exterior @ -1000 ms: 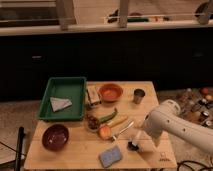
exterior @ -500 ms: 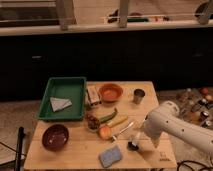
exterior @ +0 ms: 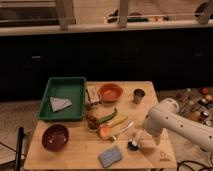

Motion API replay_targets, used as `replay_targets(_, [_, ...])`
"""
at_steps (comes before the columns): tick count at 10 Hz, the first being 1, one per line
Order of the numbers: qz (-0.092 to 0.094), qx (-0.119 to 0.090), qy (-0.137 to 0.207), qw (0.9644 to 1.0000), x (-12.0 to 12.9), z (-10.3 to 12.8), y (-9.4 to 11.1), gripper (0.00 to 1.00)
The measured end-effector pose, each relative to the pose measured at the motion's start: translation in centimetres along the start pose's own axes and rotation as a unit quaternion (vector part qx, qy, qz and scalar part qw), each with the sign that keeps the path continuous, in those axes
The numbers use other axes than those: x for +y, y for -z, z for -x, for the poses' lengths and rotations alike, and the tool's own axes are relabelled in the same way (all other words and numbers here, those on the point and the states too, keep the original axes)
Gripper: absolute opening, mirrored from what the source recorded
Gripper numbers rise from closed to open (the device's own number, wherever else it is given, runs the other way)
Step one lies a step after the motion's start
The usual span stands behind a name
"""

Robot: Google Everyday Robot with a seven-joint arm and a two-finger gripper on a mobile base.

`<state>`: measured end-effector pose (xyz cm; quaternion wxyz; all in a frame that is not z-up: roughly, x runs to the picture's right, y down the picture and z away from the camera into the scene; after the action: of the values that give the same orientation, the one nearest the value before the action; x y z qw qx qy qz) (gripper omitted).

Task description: Wipe red bowl with brush

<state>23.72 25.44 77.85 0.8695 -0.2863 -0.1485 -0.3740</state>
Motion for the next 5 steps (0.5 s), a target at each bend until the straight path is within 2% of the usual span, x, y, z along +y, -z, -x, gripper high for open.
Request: replay_targets(5, [0.011,0.011,0.012,0.9998,-1.5,-2.4,-0.3,0.80])
